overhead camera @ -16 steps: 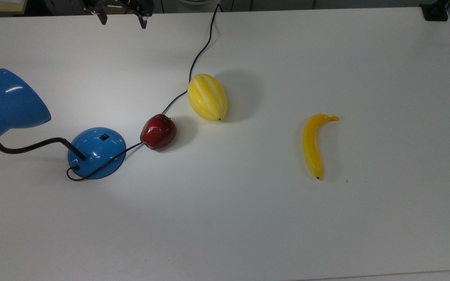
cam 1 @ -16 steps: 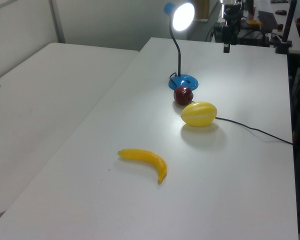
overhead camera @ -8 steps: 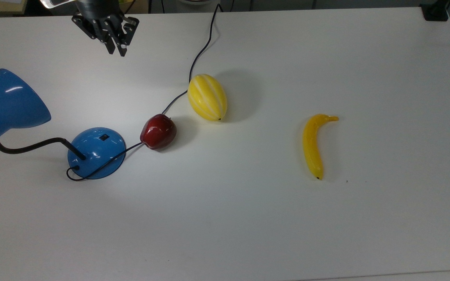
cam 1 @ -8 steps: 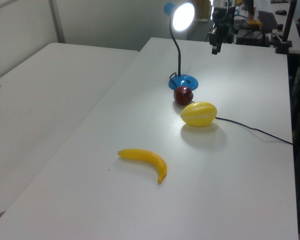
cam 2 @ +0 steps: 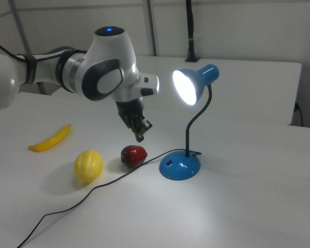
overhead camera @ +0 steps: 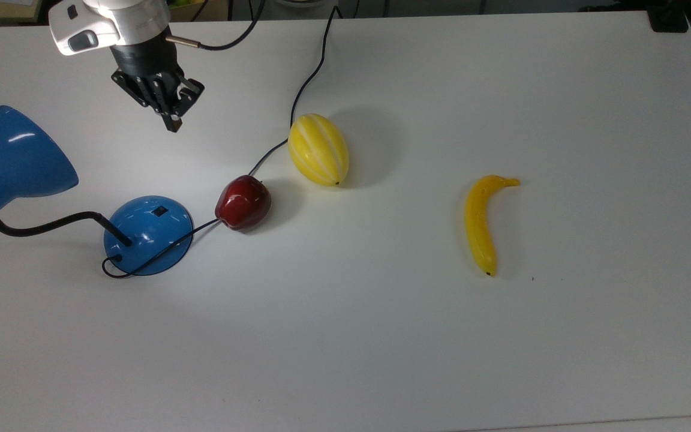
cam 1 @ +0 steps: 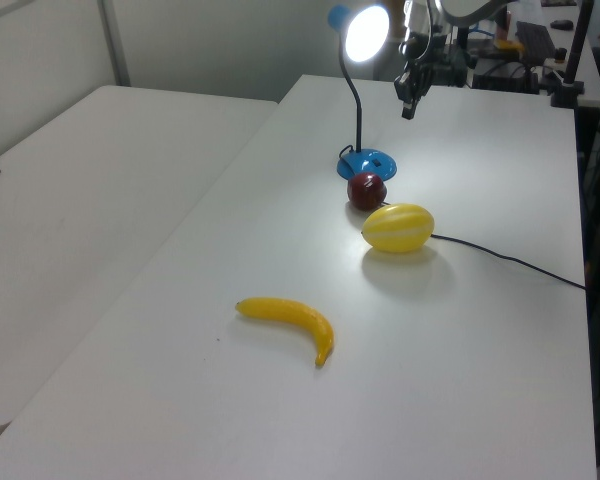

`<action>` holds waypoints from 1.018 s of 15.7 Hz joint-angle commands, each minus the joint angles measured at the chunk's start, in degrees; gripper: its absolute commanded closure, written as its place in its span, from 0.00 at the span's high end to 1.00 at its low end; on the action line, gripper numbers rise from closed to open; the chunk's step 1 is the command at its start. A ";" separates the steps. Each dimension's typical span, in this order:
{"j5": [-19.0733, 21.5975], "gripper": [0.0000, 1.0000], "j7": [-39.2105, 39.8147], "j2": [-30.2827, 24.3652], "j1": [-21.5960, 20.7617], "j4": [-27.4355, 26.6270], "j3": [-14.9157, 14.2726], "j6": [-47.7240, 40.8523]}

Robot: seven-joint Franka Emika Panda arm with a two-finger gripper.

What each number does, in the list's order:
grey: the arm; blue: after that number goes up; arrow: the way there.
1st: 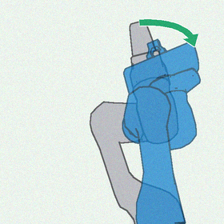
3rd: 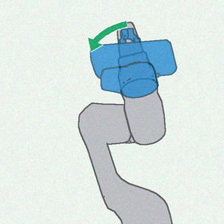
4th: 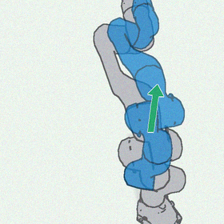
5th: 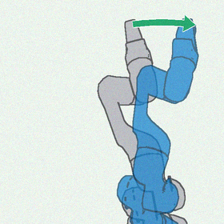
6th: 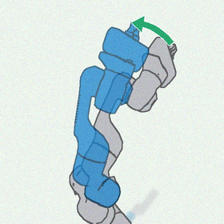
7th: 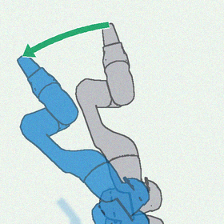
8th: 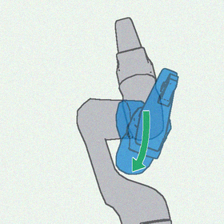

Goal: Turn off lamp
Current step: 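Move the gripper toward the blue lamp base and lower it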

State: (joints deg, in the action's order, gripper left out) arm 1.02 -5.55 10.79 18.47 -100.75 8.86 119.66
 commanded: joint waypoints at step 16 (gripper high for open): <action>-5.33 0.00 -7.53 7.76 2.09 0.55 -0.16 11.73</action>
State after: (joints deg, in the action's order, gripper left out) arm -3.15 -9.86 16.75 20.79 -100.63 8.74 128.12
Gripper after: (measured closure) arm 0.991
